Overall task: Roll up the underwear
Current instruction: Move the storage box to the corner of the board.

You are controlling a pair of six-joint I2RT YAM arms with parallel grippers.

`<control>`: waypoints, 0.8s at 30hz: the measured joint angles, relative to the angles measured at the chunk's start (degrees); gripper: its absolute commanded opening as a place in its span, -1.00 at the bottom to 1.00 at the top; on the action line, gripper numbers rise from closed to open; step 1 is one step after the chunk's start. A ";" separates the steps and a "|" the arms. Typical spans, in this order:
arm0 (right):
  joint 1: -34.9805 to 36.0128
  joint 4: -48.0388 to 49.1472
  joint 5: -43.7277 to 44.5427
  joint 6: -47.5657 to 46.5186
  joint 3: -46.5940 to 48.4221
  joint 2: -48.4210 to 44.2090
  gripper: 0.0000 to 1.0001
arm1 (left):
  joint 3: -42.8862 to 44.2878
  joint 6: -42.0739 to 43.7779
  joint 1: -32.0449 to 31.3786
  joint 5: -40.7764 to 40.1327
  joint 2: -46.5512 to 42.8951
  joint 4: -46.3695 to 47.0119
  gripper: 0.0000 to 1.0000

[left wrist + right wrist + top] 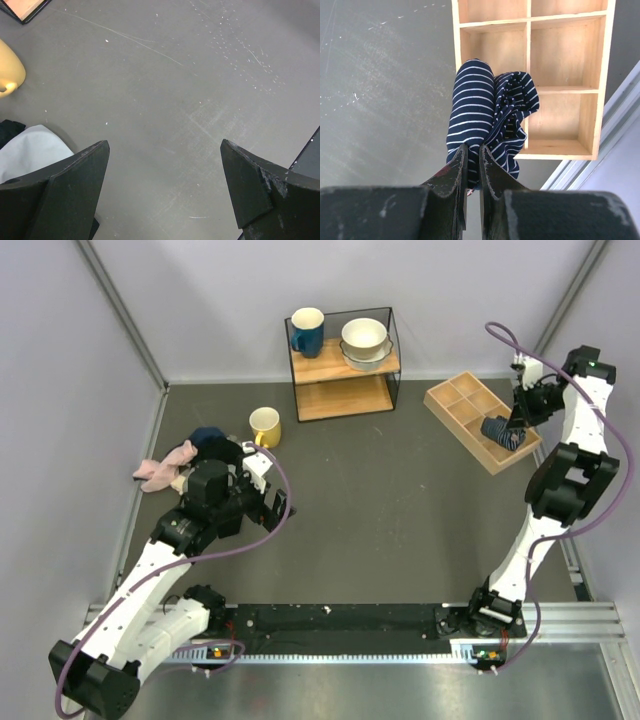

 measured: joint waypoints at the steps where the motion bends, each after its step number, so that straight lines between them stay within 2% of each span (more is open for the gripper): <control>1: 0.00 0.48 0.15 0.42 -0.04 0.00 -1.00 | 0.00 0.00 0.00 0.02 0.00 0.00 0.97; 24: 0.57 10.78 0.04 11.65 0.39 5.75 -1.00 | -0.61 0.02 0.04 -0.28 0.87 0.02 0.97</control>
